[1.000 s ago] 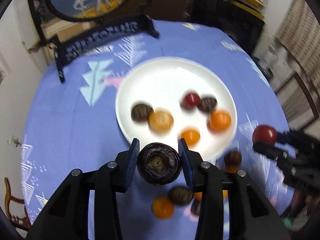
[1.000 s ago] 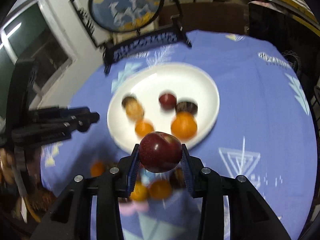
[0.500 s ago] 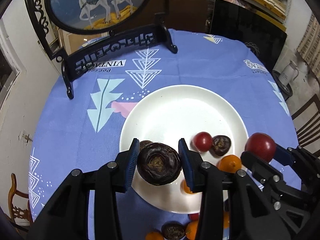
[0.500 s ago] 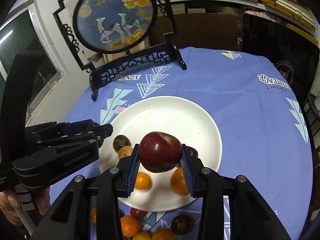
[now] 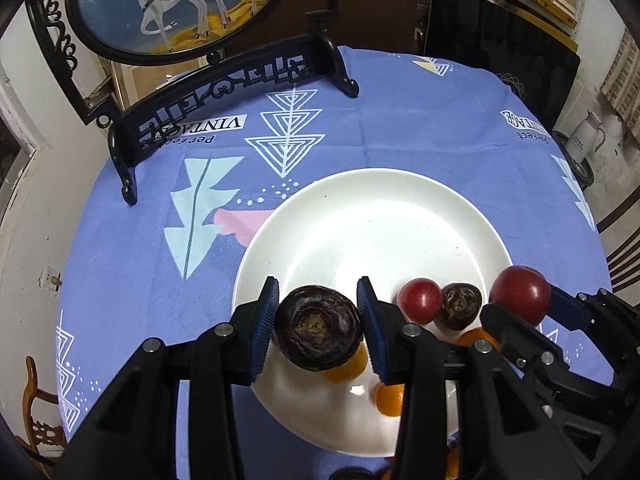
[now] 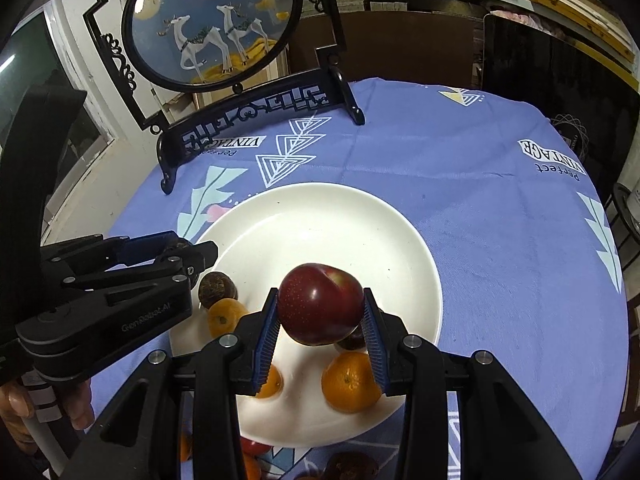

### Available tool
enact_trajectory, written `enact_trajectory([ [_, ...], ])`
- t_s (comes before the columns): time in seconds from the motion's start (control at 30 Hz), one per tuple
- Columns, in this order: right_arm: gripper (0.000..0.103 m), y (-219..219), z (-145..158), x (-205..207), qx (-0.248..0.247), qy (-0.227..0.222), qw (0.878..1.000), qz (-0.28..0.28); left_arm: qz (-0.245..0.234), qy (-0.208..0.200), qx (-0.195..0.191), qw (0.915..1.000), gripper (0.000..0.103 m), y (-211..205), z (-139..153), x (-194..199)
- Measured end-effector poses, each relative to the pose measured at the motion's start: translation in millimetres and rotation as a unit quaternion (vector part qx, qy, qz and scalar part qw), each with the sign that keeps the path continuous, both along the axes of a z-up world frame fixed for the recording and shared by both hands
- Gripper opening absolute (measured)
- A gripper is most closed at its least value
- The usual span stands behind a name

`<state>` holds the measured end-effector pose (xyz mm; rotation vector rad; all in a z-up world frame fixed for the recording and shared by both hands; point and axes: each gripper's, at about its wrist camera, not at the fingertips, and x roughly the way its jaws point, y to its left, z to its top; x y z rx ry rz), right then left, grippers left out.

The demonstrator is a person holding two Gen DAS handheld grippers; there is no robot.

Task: Organize fruits
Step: 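Carry the dark brown fruit over the plate with the left gripper while the right gripper carries the plum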

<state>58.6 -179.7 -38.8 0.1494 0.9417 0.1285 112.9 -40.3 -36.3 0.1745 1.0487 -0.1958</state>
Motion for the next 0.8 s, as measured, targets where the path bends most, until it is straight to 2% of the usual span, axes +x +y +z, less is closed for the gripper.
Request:
enact_trajectory([
  [0.8, 0.04, -3, -25, 41, -0.012, 0.032, 0.999, 0.004, 0.011, 0.024, 0.026, 0.9993, 0.04, -5, -25, 26],
])
